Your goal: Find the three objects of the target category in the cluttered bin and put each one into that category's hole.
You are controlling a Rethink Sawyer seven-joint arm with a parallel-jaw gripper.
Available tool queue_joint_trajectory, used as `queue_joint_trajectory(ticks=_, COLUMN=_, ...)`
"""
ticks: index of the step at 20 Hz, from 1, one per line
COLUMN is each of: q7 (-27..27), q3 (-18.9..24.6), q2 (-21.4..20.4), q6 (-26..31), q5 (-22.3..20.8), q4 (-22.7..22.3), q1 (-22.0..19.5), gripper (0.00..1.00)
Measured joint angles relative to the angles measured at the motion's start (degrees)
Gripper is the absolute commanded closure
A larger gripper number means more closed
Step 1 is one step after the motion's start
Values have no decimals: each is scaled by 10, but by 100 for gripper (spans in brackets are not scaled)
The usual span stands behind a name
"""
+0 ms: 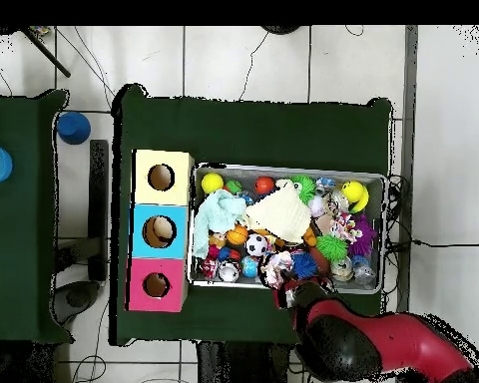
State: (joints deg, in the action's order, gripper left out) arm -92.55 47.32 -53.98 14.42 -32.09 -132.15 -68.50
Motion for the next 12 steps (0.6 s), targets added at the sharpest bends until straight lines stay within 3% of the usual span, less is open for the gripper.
queue_joint_trajectory(ticks=8, q7=0, q3=11, q2=0, q6=0, q5=0, q4=1, q1=0, gripper=100)
queue_joint_trajectory(ticks=9, q7=0, q3=11, q2=0, q6=0, q5=0, q4=1, q1=0, gripper=0)
queue_joint_trajectory(ticks=12, q7=0, q3=11, q2=0, q6=0, q5=0, q4=1, q1=0, gripper=0)
